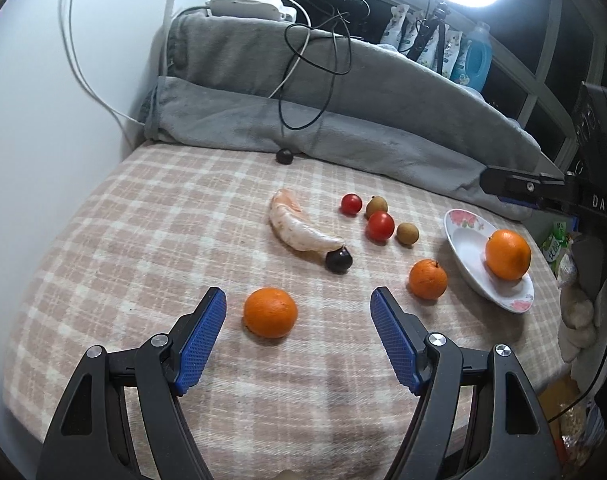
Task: Organize fruits
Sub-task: 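Move the right tool to the red tomato while the left tool approaches the small mandarin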
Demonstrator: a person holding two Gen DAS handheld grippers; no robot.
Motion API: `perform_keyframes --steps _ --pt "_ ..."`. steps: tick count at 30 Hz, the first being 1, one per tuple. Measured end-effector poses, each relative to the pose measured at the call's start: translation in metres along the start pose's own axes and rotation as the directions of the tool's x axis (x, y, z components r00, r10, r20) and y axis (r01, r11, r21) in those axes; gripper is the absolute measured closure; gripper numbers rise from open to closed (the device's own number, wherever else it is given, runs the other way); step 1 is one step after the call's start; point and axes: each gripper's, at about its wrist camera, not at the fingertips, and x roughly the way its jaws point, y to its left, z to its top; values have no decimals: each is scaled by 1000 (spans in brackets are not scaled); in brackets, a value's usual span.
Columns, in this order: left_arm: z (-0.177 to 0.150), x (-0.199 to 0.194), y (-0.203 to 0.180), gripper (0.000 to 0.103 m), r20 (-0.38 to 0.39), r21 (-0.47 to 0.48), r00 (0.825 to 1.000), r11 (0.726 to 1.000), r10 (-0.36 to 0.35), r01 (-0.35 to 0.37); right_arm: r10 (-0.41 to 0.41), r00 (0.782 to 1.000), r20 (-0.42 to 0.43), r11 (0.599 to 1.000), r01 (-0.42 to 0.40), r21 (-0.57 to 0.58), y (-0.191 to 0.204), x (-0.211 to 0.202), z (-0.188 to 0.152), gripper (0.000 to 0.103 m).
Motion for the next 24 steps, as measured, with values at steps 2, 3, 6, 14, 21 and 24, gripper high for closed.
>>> perform_keyframes --steps 2,3,6,14,21,24 --pt "-1 -1 3 28 0 4 1000 1000 8 -8 11 1000 -2 1000 -11 -8 7 4 3 1" --pt "-1 -1 4 28 1 3 1000 1000 7 -7 16 1000 -2 1000 -16 -10 10 6 4 1" --pt "-3 -2 9 28 -1 0 1000 1000 5 -5 36 999 -8 999 -37 -19 20 14 6 1" --pt "-6 -1 19 29 -2 -8 1000 1000 0 0 24 998 -59 998 -28 -61 33 39 0 10" --pt "-8 6 24 34 -16 -23 999 999 -27 27 -47 989 -139 989 26 -144 32 64 -3 29" --pt "-9 14 27 39 -33 -34 999 999 -37 35 -63 984 -169 987 36 -157 29 74 1 39"
